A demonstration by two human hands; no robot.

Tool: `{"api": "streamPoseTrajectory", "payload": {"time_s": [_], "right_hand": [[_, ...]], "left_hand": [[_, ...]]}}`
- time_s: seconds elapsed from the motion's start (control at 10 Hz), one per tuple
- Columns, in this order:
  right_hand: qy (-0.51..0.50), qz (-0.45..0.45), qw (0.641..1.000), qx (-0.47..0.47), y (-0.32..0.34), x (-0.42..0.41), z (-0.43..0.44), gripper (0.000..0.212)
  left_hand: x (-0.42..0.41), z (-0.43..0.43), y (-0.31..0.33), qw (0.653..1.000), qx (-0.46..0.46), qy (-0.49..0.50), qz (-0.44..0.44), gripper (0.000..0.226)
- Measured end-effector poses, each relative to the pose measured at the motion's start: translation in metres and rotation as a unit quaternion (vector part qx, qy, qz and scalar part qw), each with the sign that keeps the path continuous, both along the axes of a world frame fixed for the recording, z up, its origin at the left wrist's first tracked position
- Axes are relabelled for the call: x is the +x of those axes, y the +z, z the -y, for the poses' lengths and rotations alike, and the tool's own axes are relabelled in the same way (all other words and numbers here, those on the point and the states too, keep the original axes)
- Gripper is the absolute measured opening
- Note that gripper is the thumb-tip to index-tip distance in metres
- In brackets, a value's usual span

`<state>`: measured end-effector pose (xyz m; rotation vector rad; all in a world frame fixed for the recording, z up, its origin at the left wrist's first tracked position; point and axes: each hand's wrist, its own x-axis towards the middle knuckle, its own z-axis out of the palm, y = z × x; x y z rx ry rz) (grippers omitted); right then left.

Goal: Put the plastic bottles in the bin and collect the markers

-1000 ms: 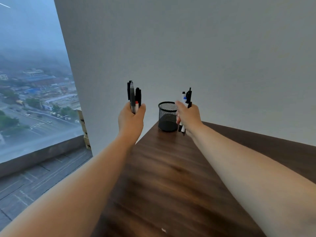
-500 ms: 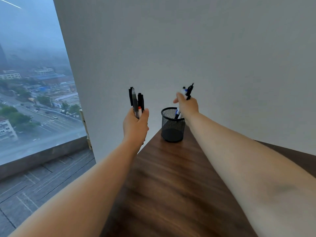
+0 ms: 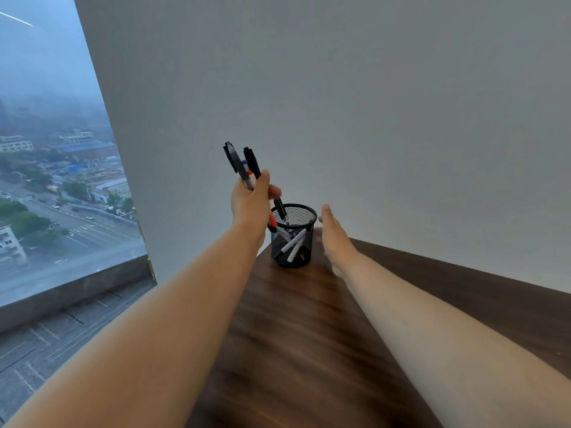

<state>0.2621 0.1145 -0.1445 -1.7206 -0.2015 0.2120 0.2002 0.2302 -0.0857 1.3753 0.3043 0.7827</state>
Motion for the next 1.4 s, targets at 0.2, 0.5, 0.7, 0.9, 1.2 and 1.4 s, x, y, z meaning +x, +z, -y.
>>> {"api": "streamPoseTrajectory", "payload": {"time_s": [0.2,0.5,0.7,0.9,1.2,1.4], "right_hand": [[-0.023,-0.031,0.999,0.022,-0.024,0.004,0.022,0.055],[-0.04,-0.011,0.997,0.061,-0.039,0.0,0.029,0.028],[-0.048,-0.006,0.998,0.05,-0.039,-0.002,0.027,0.022],[-0.045,-0.004,0.998,0.046,-0.039,-0.004,0.028,0.016],[-0.055,0.0,0.998,0.043,-0.042,-0.003,0.03,0.034],[-0.07,-0.054,0.993,0.076,-0.04,-0.004,0.044,0.038]], "left_hand": [[0.037,0.006,0.001,0.994,0.074,-0.013,-0.08,0.026],[0.061,0.003,-0.042,0.971,0.106,0.05,-0.207,0.051],[0.052,0.005,-0.039,0.967,0.105,0.024,-0.229,0.026],[0.033,-0.002,-0.047,0.982,0.113,-0.049,-0.141,0.086],[0.035,-0.005,-0.08,0.932,0.262,-0.09,-0.233,0.093],[0.032,0.011,-0.077,0.909,0.323,-0.05,-0.258,0.071]]}}
